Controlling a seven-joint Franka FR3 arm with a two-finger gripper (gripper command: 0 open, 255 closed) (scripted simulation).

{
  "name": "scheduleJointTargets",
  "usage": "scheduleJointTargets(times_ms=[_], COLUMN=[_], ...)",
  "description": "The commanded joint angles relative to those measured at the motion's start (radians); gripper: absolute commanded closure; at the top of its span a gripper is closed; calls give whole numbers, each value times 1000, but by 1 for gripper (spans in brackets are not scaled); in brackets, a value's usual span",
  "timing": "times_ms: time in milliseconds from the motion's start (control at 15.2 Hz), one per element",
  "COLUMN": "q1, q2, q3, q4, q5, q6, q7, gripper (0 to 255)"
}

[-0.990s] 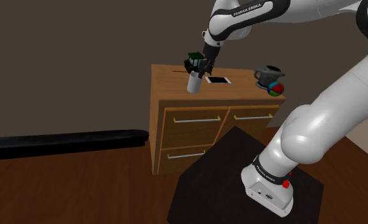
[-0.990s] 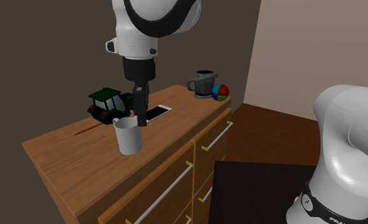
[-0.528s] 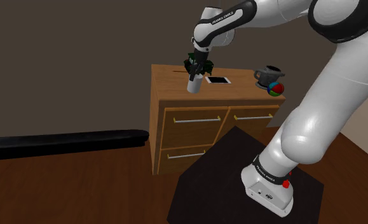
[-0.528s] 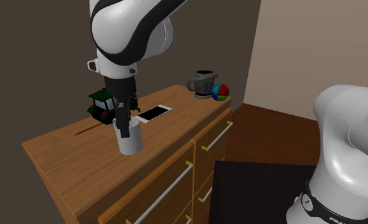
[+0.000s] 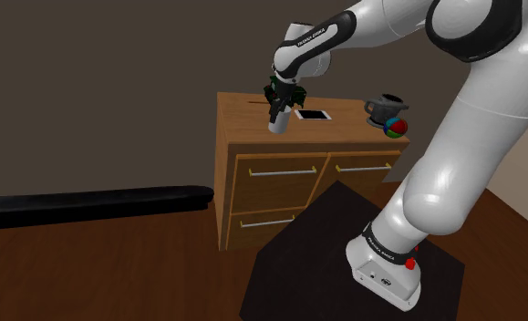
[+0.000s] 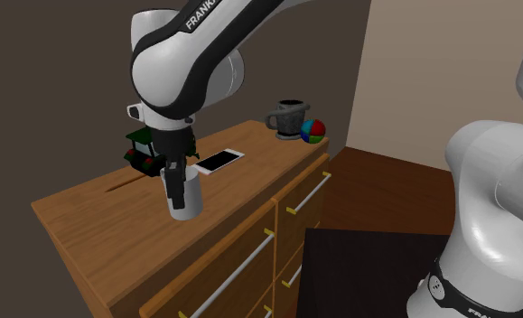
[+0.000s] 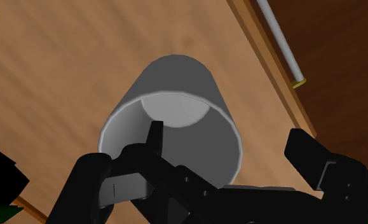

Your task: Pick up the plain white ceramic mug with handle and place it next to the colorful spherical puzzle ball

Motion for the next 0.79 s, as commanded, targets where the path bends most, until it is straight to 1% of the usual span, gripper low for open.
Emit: scheduleJointTargets(times_ms=[0,264,330,726], q1=[0,0,0,0], q2=[2,2,2,2], q3=[0,0,0,0], q4=[0,0,0,0], q5=[1,1,1,1], q6=[2,2,2,2], q7=[-1,-1,-1,-1], gripper=[0,0,255,255])
